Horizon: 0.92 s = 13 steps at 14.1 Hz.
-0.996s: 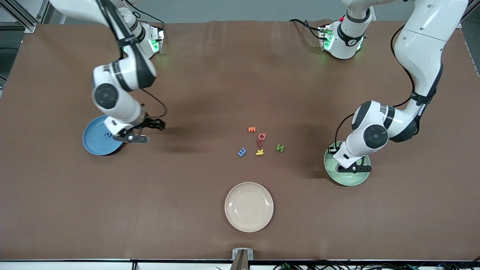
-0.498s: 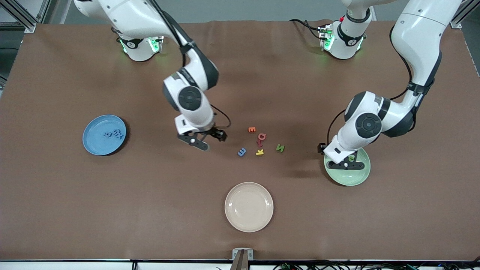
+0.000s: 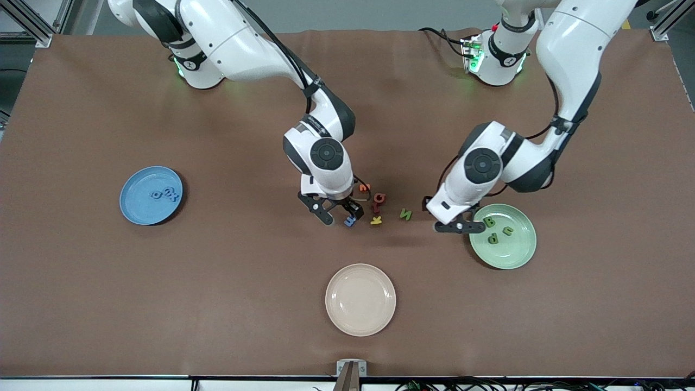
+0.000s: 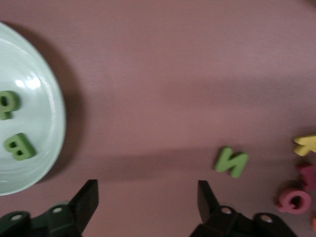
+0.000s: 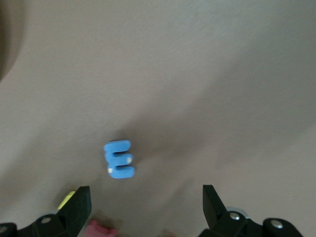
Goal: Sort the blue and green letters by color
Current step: 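Return and grasp the green N and blue E with the left and right grippers, then place E on the blue plate while the left gripper places N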
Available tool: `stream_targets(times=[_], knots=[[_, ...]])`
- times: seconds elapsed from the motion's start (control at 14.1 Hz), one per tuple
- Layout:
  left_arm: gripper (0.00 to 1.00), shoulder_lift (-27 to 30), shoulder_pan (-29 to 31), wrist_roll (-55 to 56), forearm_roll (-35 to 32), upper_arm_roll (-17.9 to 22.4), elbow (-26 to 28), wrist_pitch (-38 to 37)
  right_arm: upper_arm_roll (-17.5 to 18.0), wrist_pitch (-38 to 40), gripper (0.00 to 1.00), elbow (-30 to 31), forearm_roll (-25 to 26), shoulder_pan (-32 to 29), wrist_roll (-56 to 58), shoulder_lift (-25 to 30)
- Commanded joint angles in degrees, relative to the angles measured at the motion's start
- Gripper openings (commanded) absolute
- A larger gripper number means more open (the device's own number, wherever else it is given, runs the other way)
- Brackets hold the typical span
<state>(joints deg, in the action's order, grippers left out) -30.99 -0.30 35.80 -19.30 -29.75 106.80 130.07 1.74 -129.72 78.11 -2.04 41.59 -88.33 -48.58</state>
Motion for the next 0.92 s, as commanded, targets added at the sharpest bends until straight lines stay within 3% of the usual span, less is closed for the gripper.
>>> stream_targets(times=[0.0, 0.14, 0.28, 0.64, 0.71, 0.85], knots=[[0.96, -2.4, -2.5, -0.29, -1.18, -0.04, -2.92, -0.52, -0.86, 1.23, 0.97, -7.87, 0.72, 0.78, -2.19, -5.19], [0.96, -3.28, -3.73, -1.6, -2.05, 0.04, -2.92, -0.34, -1.74, 1.23, 0.95, -9.63, 1.33, 0.95, -2.11, -6.69], [0.96, -4.33, -4.26, -4.85, -6.0, -0.04, -2.65, 1.67, -1.74, 1.23, 0.86, -10.34, 4.14, 0.95, -1.5, -7.92], [0.96, -7.76, -5.06, -6.53, -6.28, -0.13, -2.83, 9.59, -1.74, 1.31, 0.54, -10.43, 6.0, 0.95, -1.23, -9.16], [0.96, -8.72, -5.06, -6.53, -6.28, -0.13, -2.74, 10.46, -1.74, 1.31, 0.46, -10.34, 6.0, 1.04, -1.23, -9.16], [0.95, -10.4, -4.97, -6.53, -6.19, -0.13, -2.91, 12.31, -1.66, 1.58, 0.18, -10.26, 5.91, 1.04, -1.23, -9.16]])
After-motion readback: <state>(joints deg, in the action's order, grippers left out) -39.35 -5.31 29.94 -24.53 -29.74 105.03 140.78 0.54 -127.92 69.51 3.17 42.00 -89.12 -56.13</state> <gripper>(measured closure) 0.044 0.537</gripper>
